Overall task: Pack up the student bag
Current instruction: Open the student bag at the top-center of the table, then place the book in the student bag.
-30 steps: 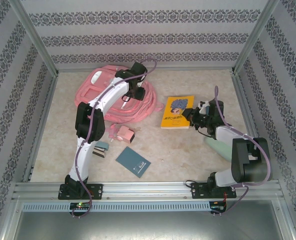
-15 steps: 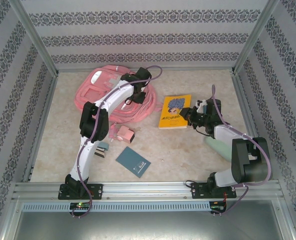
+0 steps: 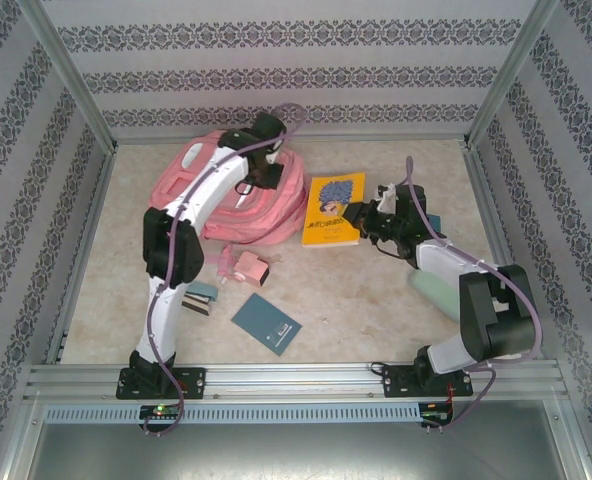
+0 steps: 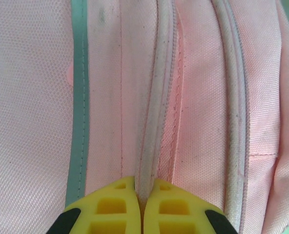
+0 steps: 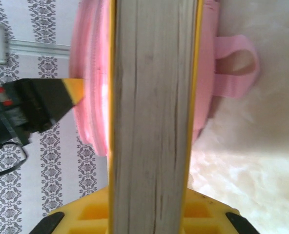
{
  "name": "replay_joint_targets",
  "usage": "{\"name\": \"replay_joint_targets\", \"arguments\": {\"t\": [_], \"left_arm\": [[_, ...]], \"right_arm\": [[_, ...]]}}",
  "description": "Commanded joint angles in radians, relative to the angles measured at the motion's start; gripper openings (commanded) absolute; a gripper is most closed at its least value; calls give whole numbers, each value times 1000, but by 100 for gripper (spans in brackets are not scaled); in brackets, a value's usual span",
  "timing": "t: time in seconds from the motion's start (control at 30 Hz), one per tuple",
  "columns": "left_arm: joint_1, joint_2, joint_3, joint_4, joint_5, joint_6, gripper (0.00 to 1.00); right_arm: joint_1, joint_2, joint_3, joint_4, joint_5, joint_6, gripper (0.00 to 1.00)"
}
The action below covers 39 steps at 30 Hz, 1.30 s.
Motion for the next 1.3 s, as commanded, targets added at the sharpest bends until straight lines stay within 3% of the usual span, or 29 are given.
{"name": "replay_joint_targets", "arguments": {"t": [0.0,0.23,0.43,0.83,1.2,1.23,1.27], "left_arm": [[35,-121,60,-2,143,-52,0],[146,-177,64,62,381,-134,0],[189,-191,53,97,528,-135,0],[219,-189,33,137,626,-196,0],[217,-199,-5,172,689,-220,0],[218,-199,-5,169,687,-219,0],[217,-202,-6,167,683,-216,0]], "right_arm": [[42,44,79,150,34,23,0],[138,168,195,224,174,63,0],[213,308,323,268,266,112,0],[347,628,630,408,365,263,0],[424,862,932,314,422,307,0],[427,884,965,292,416,305,4],[431,905,1005,254,403,297,15]]}}
